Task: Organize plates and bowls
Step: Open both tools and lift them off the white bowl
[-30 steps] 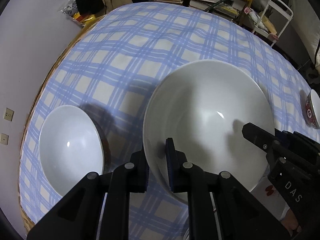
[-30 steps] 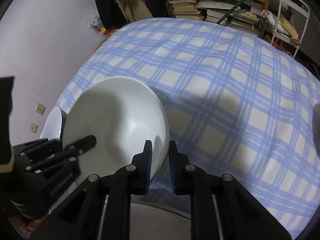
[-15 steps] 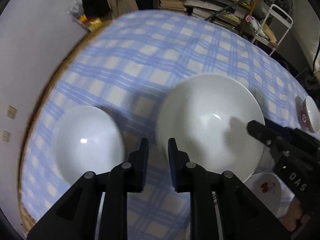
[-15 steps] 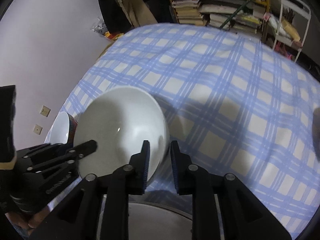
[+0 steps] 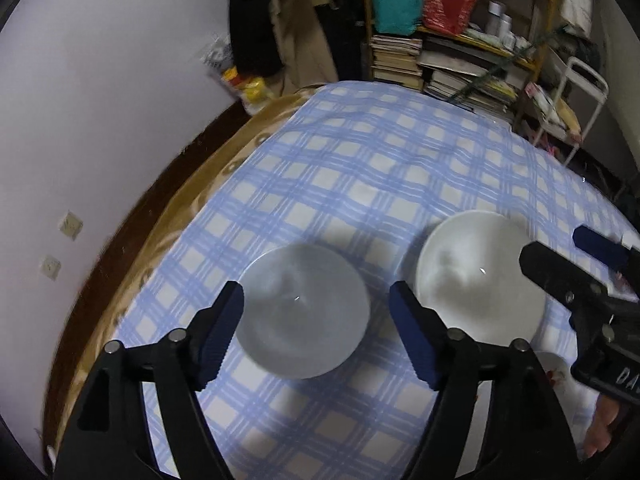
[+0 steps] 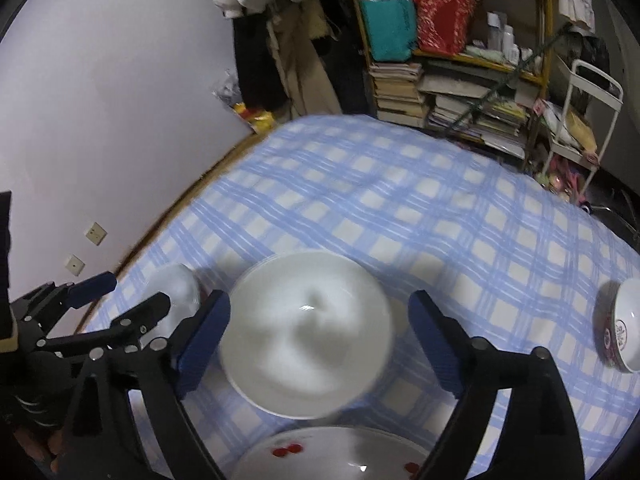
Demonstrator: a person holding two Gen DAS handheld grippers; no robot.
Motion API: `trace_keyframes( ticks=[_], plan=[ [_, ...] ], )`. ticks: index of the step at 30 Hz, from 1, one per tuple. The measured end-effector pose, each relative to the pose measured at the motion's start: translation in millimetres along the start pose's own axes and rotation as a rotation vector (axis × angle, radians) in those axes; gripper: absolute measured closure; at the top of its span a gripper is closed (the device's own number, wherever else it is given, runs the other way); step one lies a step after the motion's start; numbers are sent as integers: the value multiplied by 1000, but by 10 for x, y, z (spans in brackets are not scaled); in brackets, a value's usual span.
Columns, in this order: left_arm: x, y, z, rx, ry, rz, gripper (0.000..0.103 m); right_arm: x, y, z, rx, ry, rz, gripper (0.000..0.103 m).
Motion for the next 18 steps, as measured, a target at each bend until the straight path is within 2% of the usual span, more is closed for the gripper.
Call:
trace_keyframes(
  ticks=[2,5,11,18],
  plan=[
    [5,-19,91,5,14,17,28,-24,-19,95,-15,13,6,7],
    [20,-39,230,-43,19,23,25,-52,-66,247,-31,42,22,6],
    [69,-109,507,11,89,68,22,-59,-166,397,-57,45,23,6],
    [124,-259,702,-20,100,95,22,-76,-295,550,-69,70,40,6]
  ],
)
Point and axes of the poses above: each gripper's, at about its wrist camera, not at the fingertips, and y roughly against the way its jaws point, z to its left, x to its underside, the point moved 5 cm from there along -y, roughly the way its jaws point, and after that the axes turned 3 degrees about -x, right-handed, at the moved point
